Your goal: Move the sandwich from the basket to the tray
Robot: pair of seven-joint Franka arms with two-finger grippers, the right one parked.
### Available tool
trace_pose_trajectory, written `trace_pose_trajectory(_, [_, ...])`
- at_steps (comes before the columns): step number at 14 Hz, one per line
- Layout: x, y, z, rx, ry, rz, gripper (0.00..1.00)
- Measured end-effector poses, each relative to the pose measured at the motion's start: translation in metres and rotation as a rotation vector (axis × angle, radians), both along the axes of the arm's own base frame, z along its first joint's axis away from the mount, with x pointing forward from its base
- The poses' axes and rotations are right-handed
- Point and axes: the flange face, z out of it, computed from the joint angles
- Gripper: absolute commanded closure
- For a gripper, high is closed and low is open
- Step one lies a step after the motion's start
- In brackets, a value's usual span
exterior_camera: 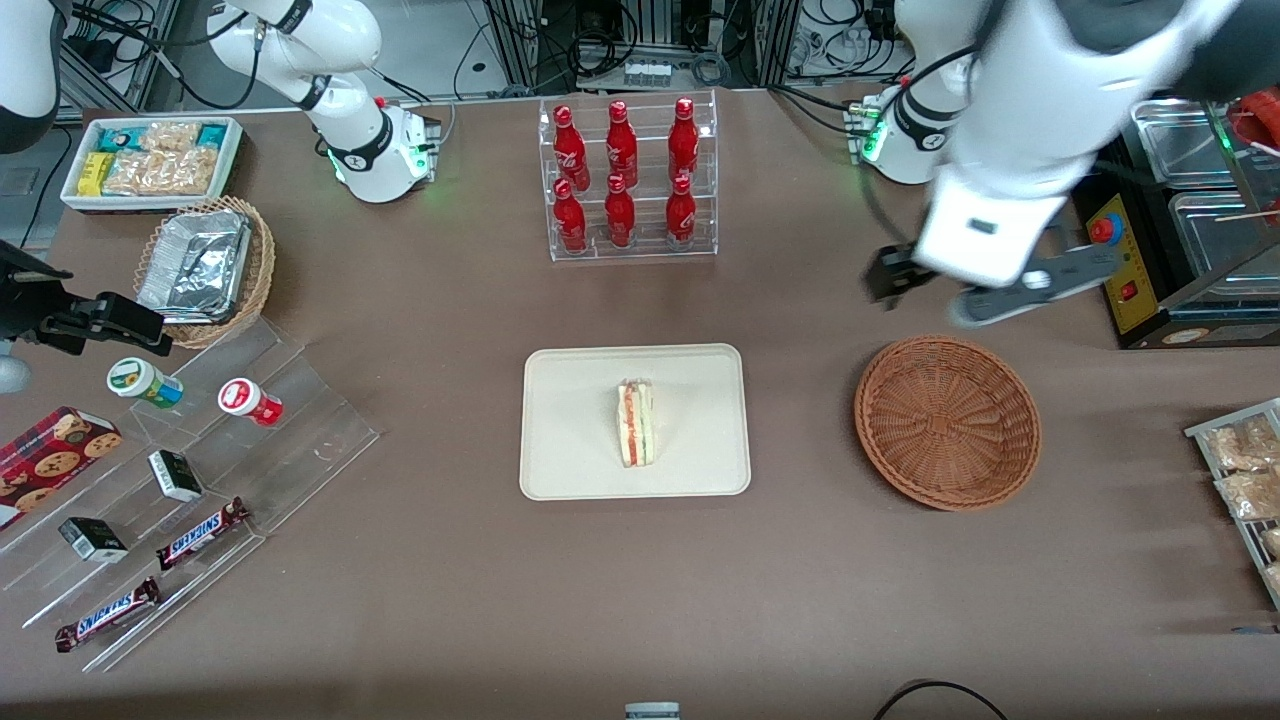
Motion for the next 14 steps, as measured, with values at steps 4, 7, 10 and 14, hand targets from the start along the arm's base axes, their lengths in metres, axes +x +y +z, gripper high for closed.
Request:
trace_pose_trajectory(4, [0.006, 0.085, 0.012, -0.044, 0.057, -0.087, 0.01])
trace_pose_trajectory(7, [0.006, 0.146, 0.011, -0.076, 0.085, -0.149, 0.01])
trace_pose_trajectory(10, [0.000, 0.193, 0.011, -0.138, 0.097, -0.201, 0.01])
trace_pose_trajectory(14, [-0.009, 0.202, 0.008, -0.137, 0.109, -0.206, 0.01])
